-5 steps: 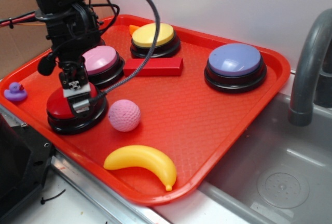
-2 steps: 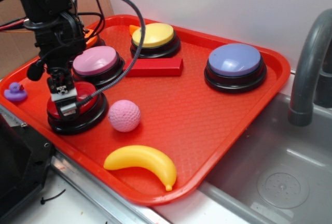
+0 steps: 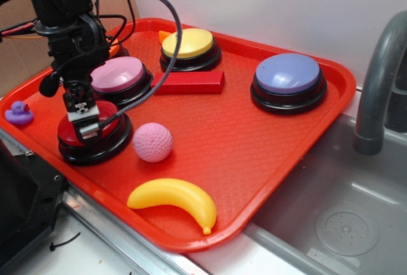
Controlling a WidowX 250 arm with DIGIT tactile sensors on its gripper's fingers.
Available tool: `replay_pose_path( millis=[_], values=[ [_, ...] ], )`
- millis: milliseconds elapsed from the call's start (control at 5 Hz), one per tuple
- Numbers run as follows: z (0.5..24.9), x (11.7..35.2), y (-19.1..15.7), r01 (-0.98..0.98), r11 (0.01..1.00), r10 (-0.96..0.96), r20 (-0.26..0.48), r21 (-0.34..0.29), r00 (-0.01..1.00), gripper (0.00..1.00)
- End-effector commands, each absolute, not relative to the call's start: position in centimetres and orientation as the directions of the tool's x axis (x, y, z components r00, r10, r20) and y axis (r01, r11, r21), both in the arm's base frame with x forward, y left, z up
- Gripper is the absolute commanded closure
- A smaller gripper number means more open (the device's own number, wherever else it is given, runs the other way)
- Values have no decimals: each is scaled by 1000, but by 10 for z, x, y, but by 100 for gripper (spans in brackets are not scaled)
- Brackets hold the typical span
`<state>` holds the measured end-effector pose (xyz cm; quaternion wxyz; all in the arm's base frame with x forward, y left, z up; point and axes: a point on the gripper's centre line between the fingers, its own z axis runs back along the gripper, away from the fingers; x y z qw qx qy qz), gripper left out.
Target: Push the red button.
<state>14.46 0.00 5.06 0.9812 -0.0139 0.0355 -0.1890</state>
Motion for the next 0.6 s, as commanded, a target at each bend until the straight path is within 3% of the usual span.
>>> replay_pose_path(
  millis=[0, 400],
  values=[
    [62, 143, 3, 354, 935, -355, -73, -27, 932, 0],
    [90, 147, 13, 270, 963, -270, -13, 15, 963, 0]
  ],
)
